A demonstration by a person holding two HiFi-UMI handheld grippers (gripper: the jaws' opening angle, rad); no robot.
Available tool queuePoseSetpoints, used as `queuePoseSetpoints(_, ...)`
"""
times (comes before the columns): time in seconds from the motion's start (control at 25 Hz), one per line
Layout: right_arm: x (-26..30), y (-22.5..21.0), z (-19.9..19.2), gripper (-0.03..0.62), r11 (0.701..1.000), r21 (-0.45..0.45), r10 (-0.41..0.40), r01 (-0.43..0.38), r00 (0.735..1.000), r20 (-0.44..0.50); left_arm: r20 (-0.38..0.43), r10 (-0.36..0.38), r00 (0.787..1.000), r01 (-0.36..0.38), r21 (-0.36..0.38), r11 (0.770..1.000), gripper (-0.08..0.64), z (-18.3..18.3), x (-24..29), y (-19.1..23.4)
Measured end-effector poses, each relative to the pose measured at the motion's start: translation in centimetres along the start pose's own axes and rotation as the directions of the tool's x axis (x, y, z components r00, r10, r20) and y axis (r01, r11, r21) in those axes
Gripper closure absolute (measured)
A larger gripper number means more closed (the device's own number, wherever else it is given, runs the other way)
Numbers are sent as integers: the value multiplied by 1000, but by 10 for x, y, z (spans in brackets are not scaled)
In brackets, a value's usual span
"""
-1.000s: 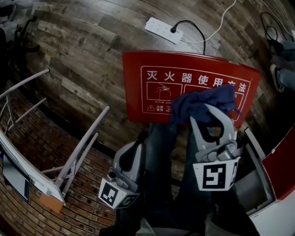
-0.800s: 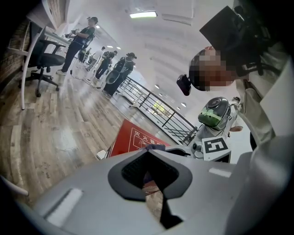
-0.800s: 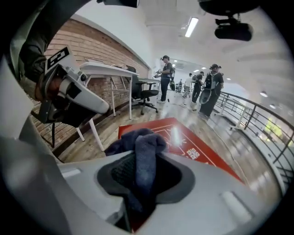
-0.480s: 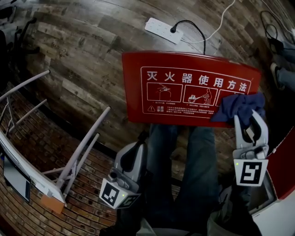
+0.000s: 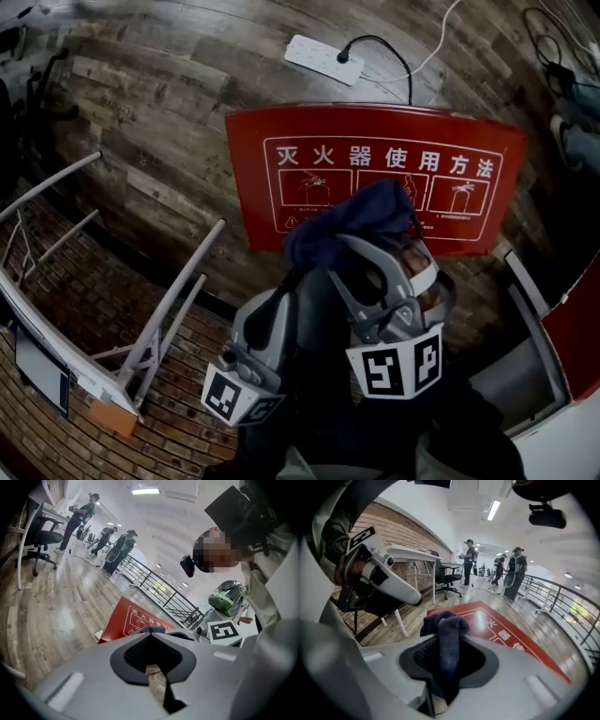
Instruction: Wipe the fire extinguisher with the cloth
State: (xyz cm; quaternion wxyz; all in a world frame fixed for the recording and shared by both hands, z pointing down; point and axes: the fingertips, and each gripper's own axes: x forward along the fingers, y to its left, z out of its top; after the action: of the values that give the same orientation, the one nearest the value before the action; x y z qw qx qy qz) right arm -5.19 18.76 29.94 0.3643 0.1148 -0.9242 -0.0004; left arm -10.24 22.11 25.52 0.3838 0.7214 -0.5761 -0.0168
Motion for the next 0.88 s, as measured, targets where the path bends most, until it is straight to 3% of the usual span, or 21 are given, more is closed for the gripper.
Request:
queuePoseSetpoints(0.12,-25,-19,-24,485,999,35,-33,34,999,-19,-6,0,1000,0,0,1000,555,-1,1,-2)
queuePoseSetpoints(0.24,-75,-60,-69,485,986,69,-144,150,987,-77,-7,-3,1000,3,-6,1000,555,-4,2,-2)
queuePoseSetpoints(0.36,-127,-84,-127,485,934,204,-242,292,940,-241,6,-12,1000,13,-27,1000,555,-4,7,-5)
queuePoseSetpoints(0.48,-133,-84,-135,486,902,254,-276,349,919,-283,2,-24,1000,24,-40,999,555,-6,12,-10)
queuePoseSetpoints(0.56,-114,-70,-118,486,903,285,-253,323,933,-256,0,-31,1000,31,-46,998,555,-6,15,-13)
queuePoseSetpoints(0.64,-82,-48,-88,486,927,292,-194,237,967,-167,-10,-32,999,32,-40,999,555,-8,16,-13)
queuePoseSetpoints(0.76,-40,-18,-41,486,984,152,-91,97,995,-46,-34,-31,999,31,-8,999,555,-13,13,-13)
queuePoseSetpoints(0.88,-37,-18,-35,485,992,113,-59,60,998,-18,-22,-27,999,26,-22,999,555,-6,18,-17)
